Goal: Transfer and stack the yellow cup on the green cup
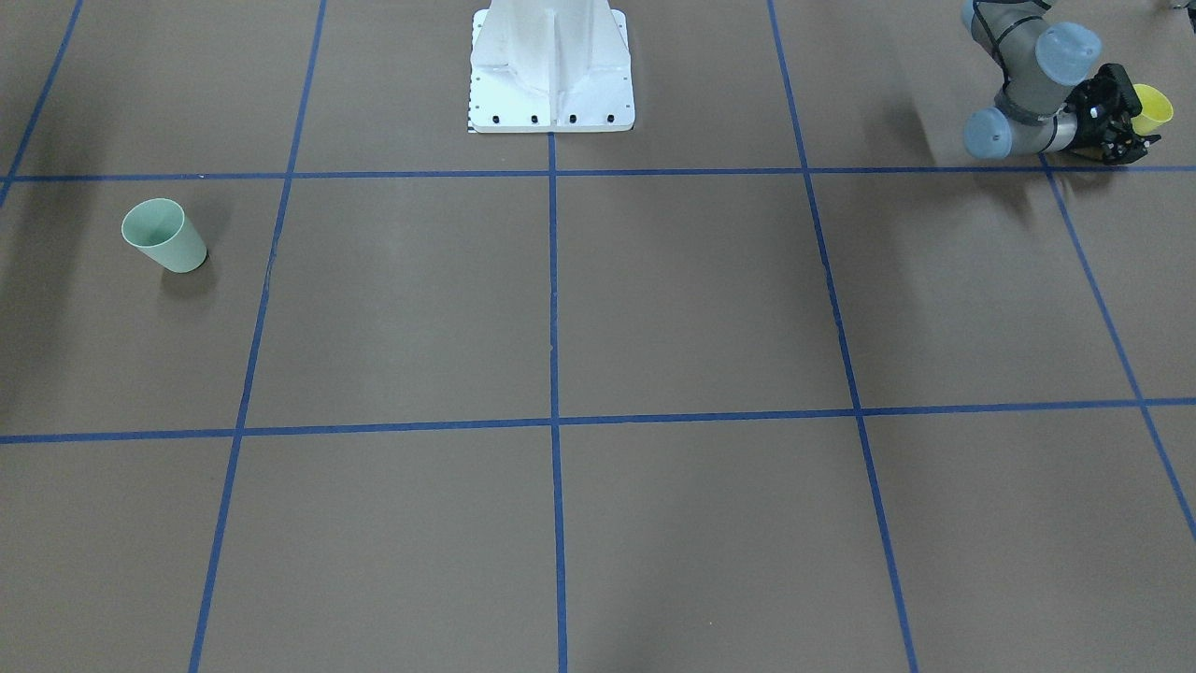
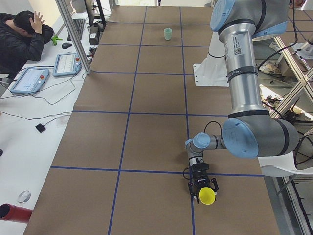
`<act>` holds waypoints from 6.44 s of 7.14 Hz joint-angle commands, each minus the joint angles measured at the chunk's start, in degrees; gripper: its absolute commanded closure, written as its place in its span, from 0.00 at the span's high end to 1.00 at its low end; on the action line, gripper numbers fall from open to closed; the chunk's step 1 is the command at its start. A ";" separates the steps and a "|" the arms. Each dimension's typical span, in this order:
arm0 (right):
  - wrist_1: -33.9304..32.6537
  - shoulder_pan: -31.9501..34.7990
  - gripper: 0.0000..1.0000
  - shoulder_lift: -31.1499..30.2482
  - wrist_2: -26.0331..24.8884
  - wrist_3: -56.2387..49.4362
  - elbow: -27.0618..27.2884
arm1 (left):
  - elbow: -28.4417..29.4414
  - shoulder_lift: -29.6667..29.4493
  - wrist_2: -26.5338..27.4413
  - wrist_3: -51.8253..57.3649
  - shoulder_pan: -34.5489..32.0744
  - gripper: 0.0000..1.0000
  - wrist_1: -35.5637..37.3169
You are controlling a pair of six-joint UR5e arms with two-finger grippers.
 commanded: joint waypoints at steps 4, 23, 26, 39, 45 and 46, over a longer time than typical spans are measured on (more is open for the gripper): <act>0.08 0.00 1.00 0.27 0.09 0.00 0.04 | -12.30 14.61 7.02 13.84 -1.13 0.00 -2.67; 10.15 -38.65 0.97 41.39 -7.37 59.97 -4.97 | -10.83 -32.62 11.35 104.06 -20.31 0.00 -85.31; 14.93 -43.59 0.95 43.76 -6.87 62.93 -6.11 | -10.30 -38.08 22.90 104.84 -6.00 0.00 -85.05; 14.58 -46.14 0.80 48.70 8.69 64.34 -8.92 | -0.81 -46.80 9.99 127.79 -3.41 0.00 -100.52; 14.66 -48.34 0.74 47.73 7.82 63.99 -9.19 | -0.89 -47.24 9.99 127.26 -3.68 0.00 -100.78; 14.67 -48.69 0.71 47.65 7.82 64.07 -9.19 | -0.89 -47.24 9.99 127.26 -3.68 0.00 -100.78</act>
